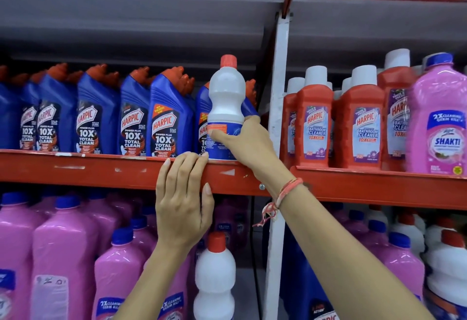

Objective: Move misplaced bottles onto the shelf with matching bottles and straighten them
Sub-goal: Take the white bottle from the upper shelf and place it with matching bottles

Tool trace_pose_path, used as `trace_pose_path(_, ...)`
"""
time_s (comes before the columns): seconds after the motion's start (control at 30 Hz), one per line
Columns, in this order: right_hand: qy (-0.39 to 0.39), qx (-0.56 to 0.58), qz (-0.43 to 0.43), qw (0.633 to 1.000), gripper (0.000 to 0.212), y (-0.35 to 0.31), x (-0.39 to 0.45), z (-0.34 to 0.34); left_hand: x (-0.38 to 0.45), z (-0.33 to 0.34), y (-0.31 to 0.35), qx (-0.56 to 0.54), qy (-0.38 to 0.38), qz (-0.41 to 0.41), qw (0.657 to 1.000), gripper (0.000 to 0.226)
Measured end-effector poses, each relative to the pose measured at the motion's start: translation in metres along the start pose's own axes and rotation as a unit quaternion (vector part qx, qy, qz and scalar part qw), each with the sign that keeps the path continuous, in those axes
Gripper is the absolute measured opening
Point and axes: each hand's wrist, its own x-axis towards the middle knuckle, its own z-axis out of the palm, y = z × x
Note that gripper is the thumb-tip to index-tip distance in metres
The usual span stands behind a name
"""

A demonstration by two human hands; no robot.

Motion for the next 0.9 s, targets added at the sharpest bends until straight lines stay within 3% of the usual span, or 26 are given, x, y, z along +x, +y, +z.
trace_pose_path(0.43,0.118,0.093,-0.063,0.987,0.066,-0.014,-0.006,-0.007,-0.001,-0.008,0.0,0.011,-0.042,0.003,0.999,0.049)
trace_pose_path(0.73,0.116,0.118,-0.077,0.983,0.069,-0.005,-0.033,-0.063,0.0,-0.028,0.027,0.002,-0.083,-0.045,0.995,0.054)
trace_pose_path(0.83,0.118,0.149,-0.054,0.98,0.063,0.01,-0.053,-0.087,-0.007,-0.038,0.05,0.001,-0.101,-0.033,0.994,0.055)
trace_pose_path(0.9,0.104,0.184,-0.035,0.977,0.047,0.02,-0.065,-0.107,-0.016,-0.043,0.068,-0.013,-0.108,-0.026,0.994,0.055)
